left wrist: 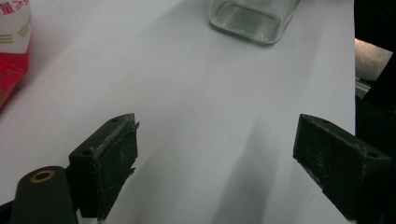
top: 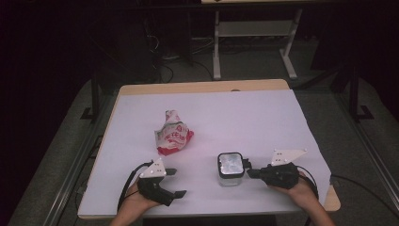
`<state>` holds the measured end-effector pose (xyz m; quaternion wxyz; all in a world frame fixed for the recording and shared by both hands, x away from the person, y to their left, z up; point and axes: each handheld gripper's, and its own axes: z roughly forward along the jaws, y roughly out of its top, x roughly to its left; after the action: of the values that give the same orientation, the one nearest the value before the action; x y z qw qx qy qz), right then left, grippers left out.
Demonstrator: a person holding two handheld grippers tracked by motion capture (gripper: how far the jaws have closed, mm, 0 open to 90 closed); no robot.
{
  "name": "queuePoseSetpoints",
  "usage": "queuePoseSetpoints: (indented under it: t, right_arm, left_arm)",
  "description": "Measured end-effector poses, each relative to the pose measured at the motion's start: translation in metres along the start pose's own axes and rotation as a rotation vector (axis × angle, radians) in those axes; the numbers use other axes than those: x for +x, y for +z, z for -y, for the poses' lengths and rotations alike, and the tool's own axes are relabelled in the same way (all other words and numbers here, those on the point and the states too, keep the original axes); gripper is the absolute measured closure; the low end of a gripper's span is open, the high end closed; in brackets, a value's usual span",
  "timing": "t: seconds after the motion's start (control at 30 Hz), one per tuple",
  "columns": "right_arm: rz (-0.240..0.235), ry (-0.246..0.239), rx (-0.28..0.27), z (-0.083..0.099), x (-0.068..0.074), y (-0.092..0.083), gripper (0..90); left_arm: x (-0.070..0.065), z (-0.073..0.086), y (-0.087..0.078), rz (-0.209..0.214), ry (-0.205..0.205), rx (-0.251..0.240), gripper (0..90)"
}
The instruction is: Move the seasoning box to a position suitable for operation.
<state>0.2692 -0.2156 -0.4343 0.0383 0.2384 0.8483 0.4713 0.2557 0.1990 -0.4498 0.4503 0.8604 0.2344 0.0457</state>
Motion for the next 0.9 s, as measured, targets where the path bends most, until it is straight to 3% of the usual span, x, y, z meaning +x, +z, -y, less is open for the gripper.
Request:
queuePoseSetpoints:
  t: [0.13, 0.4, 0.63, 0.77, 0.9]
  right_arm:
    - [0.018, 0.005, -0.005, -0.001, -0.005, 0.000, 89.9]
    - [0.033, 0.004, -0.020, -0.005, -0.011, 0.004, 89.9]
    - [0.043, 0.017, -0.052, -0.002, -0.007, -0.013, 88.8]
    - [0.073, 0.040, -0.057, 0.004, -0.008, -0.023, 77.6]
    - [0.128, 0.060, -0.071, 0.009, -0.012, -0.029, 58.7]
  left_arm:
    - [-0.002, -0.002, 0.001, -0.006, 0.016, 0.009, 13.6]
    - [-0.002, -0.004, 0.001, 0.000, 0.004, 0.003, 14.3]
    - [-0.002, -0.002, -0.002, -0.003, -0.003, -0.003, 14.3]
    - [-0.001, -0.004, -0.004, -0.012, 0.001, -0.017, 14.3]
    - [-0.002, -0.005, -0.003, -0.011, 0.000, -0.014, 14.3]
